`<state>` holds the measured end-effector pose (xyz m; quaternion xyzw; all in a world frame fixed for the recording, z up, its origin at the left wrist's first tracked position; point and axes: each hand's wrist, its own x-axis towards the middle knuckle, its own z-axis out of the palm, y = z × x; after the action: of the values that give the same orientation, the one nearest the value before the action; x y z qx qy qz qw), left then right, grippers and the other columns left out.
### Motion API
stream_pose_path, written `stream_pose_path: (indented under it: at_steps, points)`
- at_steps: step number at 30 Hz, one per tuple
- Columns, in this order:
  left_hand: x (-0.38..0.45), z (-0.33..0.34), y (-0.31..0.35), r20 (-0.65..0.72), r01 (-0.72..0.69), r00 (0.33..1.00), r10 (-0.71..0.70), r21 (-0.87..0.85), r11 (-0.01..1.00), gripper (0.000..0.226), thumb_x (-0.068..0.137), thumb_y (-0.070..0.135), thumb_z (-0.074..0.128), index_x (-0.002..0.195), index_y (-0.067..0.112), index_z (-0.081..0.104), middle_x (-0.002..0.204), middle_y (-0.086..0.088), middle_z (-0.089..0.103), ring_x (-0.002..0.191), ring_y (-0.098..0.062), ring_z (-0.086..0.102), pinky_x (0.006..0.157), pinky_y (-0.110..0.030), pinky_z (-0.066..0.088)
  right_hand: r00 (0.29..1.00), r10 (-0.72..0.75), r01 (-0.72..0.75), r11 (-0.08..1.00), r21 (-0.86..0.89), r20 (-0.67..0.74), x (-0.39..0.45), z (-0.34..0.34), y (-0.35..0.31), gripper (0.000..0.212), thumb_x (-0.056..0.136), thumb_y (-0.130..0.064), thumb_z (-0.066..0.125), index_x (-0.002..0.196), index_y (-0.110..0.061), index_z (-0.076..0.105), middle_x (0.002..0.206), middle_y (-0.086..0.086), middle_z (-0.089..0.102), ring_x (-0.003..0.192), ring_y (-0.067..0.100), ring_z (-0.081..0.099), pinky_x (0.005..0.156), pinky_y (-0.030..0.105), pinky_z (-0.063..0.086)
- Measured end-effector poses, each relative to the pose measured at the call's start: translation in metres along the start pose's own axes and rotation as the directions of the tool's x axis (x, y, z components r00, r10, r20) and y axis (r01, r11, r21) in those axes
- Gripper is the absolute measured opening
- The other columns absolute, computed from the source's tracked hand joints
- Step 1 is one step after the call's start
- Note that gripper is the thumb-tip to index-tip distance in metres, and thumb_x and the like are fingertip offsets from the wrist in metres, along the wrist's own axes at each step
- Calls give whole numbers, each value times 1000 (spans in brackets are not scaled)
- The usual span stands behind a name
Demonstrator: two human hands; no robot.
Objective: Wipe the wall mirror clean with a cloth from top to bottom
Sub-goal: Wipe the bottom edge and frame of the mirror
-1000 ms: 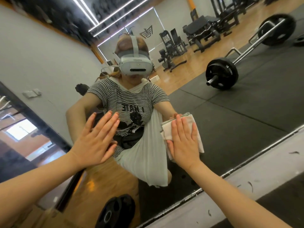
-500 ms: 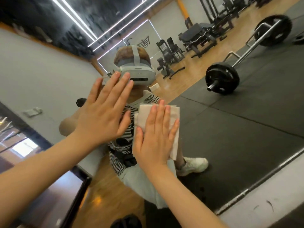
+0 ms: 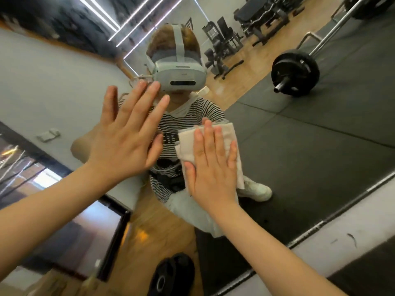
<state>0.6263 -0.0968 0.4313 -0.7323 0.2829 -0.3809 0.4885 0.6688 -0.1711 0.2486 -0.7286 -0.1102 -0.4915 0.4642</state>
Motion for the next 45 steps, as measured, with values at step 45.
stream_pose_path:
  at_steps: [45]
  points:
    - [43,13,61,37,12,999,-10,-36,999,78,90,39,40,147,-10,18,155,-28,17,146,-38,15,121,-45,10,961,114,-187,938,293,250,83,-55,41,66,102,-21,31,139,-18,-24,151,-2,-28,138,15,-31,108,30,-29]
